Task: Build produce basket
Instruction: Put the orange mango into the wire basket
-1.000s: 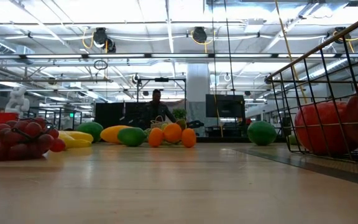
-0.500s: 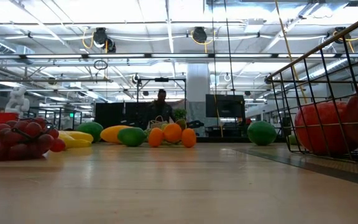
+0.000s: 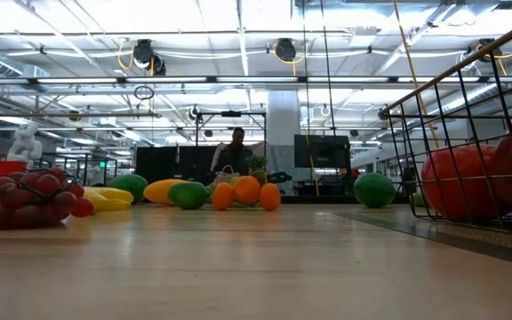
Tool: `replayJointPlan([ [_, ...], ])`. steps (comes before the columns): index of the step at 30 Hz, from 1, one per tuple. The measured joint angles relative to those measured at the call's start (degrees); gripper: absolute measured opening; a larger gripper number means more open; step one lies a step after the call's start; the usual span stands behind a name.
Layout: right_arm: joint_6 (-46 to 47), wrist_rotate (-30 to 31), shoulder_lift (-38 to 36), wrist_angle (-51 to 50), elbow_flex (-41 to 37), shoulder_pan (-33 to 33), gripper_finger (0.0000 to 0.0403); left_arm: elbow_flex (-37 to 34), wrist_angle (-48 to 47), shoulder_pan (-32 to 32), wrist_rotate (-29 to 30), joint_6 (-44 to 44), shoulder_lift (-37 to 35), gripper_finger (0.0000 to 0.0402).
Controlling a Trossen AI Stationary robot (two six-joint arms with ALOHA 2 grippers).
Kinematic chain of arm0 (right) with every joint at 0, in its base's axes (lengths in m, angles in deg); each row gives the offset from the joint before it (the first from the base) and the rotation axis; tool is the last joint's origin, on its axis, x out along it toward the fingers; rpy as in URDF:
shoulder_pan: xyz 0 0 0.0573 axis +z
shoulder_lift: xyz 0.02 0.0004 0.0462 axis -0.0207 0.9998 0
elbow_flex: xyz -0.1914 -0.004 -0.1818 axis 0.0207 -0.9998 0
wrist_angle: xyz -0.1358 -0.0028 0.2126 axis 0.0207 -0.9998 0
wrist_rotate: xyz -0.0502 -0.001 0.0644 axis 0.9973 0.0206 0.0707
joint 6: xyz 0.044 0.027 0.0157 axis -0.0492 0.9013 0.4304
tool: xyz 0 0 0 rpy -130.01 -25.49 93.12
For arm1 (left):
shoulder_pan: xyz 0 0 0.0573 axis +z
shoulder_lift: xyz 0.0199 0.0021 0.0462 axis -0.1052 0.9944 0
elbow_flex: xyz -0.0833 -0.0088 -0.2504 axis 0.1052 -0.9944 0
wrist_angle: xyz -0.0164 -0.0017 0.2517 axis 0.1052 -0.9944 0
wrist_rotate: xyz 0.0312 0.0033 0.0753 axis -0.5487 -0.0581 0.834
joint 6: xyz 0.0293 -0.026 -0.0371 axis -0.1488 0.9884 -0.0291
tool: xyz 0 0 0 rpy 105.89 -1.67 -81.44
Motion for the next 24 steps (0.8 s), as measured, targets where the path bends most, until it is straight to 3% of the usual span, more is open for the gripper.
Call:
replayJointPlan([
  [11, -34.6, 1.2, 0.9, 7.8, 0.0, -2.3, 0.026, 0.0, -4.4, 0.0, -0.2, 36.1, 0.0, 0.0266],
  [14, -41.0, 1.1, 0.9, 7.8, 0.0, -3.6, 0.026, 0.0, -7.6, 0.0, -3.0, 45.0, 0.0, 0.0266],
  [19, -44.4, -2.7, 0.8, 7.1, 0.0, -6.0, 0.026, 0.0, -13.0, 0.0, -11.8, 57.6, 0.0, 0.0266],
  [24, -40.2, -12.7, 1.1, 3.2, 0.0, -8.3, 0.0263, 0.0, -17.8, -0.1, -22.7, 59.7, 0.0, 0.0266],
])
